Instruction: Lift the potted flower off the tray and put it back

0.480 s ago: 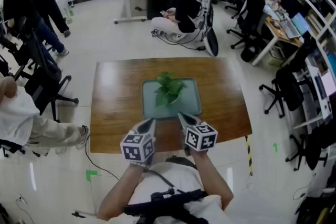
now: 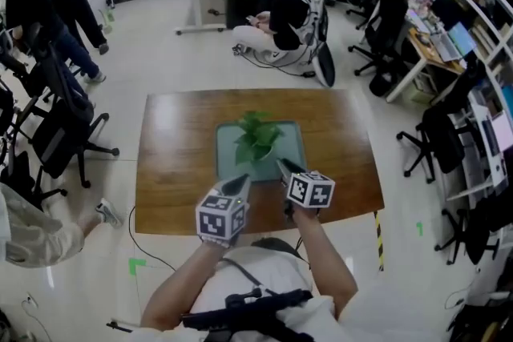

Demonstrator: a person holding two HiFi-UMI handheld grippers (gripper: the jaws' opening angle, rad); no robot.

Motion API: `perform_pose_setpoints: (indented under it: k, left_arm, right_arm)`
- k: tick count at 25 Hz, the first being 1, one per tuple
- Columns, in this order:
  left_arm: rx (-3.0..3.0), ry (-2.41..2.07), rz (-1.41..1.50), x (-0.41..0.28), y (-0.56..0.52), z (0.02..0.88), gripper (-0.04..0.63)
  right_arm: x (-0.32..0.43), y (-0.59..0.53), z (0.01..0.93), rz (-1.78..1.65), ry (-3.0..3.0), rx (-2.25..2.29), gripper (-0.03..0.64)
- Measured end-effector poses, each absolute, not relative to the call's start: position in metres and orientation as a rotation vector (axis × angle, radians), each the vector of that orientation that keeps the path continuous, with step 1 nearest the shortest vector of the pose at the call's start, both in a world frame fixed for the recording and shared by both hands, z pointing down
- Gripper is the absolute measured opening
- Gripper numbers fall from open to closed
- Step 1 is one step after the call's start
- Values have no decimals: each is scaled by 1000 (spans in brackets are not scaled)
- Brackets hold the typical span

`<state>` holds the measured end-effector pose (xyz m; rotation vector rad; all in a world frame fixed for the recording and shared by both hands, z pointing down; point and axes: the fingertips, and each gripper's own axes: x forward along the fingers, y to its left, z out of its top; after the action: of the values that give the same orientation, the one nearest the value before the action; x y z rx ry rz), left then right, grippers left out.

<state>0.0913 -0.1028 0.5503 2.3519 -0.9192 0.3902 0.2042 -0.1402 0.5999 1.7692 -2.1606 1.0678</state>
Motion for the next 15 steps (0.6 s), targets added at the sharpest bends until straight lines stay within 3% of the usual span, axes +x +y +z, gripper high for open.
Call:
perform_pose_setpoints:
  k: [4,15]
  left_arm:
    - [2372,-894,414,110,-107,550,-5]
    - [2330,-925,435,132,-128,565,-5]
  right_arm:
    - [222,-161,617,1114,-2122,1776,179]
    - [238,-213,671,1330,-2071,1727,178]
